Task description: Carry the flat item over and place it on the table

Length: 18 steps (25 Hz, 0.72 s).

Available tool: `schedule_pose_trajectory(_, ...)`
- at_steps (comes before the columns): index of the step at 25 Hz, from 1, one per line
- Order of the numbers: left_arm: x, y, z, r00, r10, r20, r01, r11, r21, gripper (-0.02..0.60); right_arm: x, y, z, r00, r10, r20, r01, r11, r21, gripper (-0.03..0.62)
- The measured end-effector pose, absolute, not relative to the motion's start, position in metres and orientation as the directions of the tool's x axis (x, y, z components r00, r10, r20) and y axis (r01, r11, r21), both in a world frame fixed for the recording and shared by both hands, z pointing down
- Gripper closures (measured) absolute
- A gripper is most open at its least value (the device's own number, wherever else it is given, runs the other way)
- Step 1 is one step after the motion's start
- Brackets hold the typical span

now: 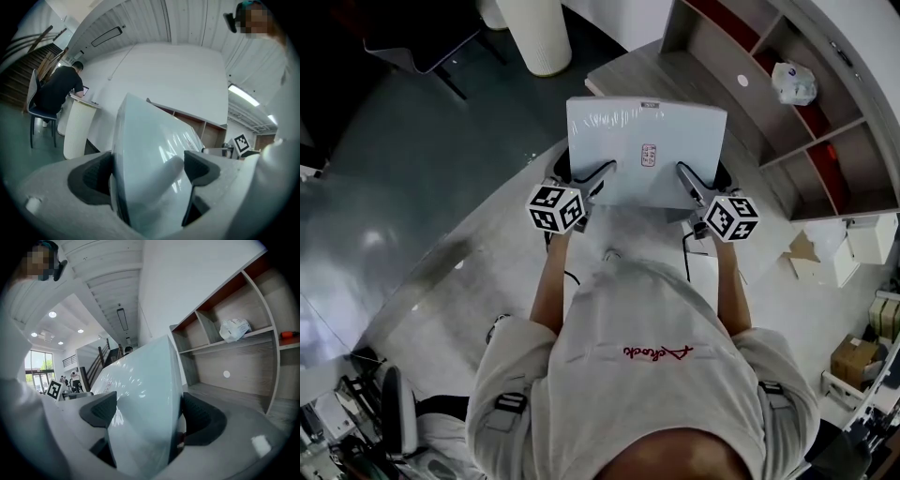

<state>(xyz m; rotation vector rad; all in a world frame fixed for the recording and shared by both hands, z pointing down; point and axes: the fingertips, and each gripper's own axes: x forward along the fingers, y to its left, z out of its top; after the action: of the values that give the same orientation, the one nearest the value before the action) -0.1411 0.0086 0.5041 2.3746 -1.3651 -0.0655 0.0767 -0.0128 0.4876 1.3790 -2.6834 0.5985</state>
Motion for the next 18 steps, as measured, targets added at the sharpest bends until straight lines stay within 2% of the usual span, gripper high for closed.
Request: schedule_pose_trajectory(18,-0.149,-0.032,0.522,0.536,-0.824,0.182,-0.814,-0.446,0.372,0.092,0.069,-0.051,0.507,-0.584,-0.772,0.25,-0.802,0.5,-0.328,0.151)
